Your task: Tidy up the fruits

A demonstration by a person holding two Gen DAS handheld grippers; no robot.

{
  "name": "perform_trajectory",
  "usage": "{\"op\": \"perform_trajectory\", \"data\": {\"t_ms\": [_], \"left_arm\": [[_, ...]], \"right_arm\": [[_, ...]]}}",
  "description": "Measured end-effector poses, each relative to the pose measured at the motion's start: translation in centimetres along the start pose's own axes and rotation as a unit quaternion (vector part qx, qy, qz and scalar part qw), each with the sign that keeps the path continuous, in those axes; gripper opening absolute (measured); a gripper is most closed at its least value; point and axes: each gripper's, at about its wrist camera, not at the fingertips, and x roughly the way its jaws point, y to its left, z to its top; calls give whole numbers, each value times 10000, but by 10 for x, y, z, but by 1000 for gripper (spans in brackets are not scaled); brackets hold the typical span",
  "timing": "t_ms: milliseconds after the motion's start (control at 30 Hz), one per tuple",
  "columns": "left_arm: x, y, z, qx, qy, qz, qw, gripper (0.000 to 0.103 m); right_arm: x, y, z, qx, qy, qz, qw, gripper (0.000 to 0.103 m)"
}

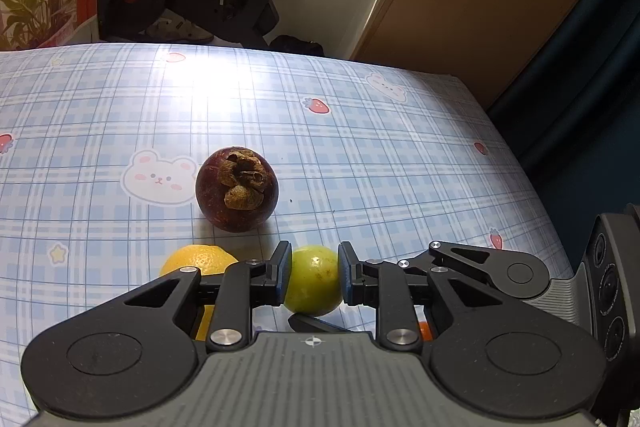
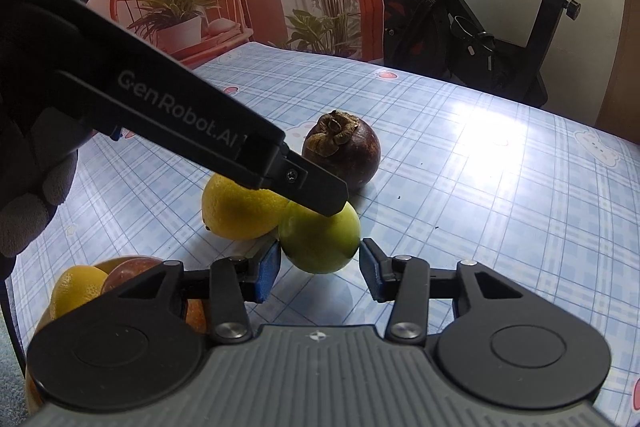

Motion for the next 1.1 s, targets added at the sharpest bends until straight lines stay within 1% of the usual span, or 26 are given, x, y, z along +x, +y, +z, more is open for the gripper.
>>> {"op": "perform_trajectory", "data": {"t_ms": [167, 300, 467, 633, 867, 1100], "left_arm": [[-27, -9, -14, -9, -83, -72, 9999, 25], [-48, -18, -32, 110, -148, -117, 9998, 26], [-70, -22, -54, 116, -97, -211, 9997, 27], [-88, -20, -79, 146, -46, -248, 9996, 28], [-102, -16, -109, 119, 58, -192, 9997, 28], [-93, -4, -124, -65, 301, -112, 9995, 28]], "right_arm": [[-25, 16, -3, -21, -49, 36, 10000, 46], [-45, 34, -9, -78, -59, 36, 9999, 46], [-65, 59, -22, -149, -16, 36, 9999, 46], [-81, 82, -35, -145, 35, 138, 9998, 46], [-81, 106, -50, -224, 264, 313, 9989, 46], [-63, 113, -61, -121, 605, 518, 9967, 46]]}}
